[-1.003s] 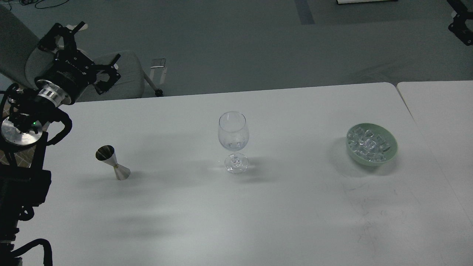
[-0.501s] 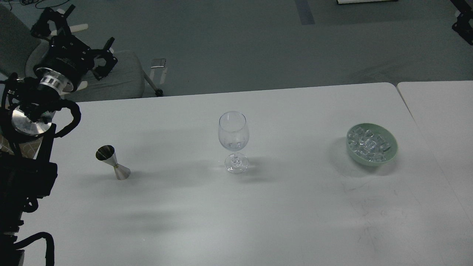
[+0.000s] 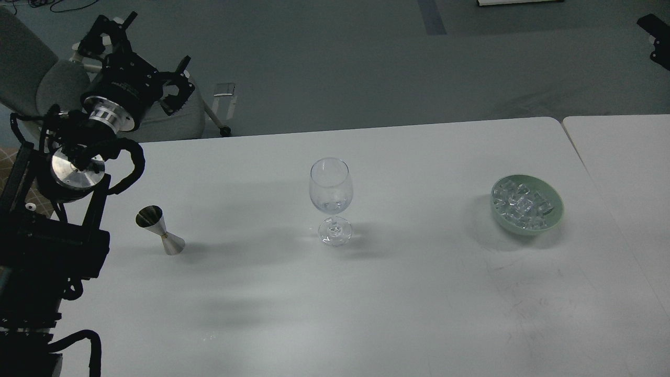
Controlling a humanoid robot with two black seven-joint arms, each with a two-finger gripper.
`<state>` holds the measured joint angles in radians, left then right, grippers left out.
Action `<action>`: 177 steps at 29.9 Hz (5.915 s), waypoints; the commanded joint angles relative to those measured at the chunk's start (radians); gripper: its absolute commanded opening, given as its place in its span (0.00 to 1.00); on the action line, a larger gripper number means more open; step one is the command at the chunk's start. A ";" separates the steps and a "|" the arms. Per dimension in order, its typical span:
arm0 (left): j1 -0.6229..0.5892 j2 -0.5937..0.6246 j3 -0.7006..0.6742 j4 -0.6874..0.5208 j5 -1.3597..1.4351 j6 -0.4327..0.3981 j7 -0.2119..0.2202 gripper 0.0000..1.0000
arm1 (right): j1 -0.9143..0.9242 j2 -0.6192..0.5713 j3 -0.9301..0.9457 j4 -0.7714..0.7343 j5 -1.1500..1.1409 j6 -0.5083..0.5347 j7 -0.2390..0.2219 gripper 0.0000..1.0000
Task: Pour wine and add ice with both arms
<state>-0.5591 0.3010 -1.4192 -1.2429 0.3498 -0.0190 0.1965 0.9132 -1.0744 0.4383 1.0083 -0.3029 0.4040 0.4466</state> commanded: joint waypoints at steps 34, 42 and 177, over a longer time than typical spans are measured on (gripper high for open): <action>0.008 -0.129 -0.001 0.003 0.057 -0.013 -0.015 0.98 | -0.432 -0.052 -0.018 0.306 -1.127 -0.893 0.029 1.00; 0.010 -0.126 -0.001 0.002 0.057 -0.016 -0.015 0.98 | -0.453 0.120 -0.018 0.148 -1.139 -0.893 0.030 1.00; 0.038 -0.135 -0.012 -0.001 0.055 -0.073 -0.019 0.98 | -0.201 0.289 -0.124 0.107 -1.084 -0.123 -0.364 0.44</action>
<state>-0.5216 0.1657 -1.4313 -1.2440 0.4049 -0.0889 0.1779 0.7104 -0.7854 0.3145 1.1152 -1.3867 0.2807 0.0891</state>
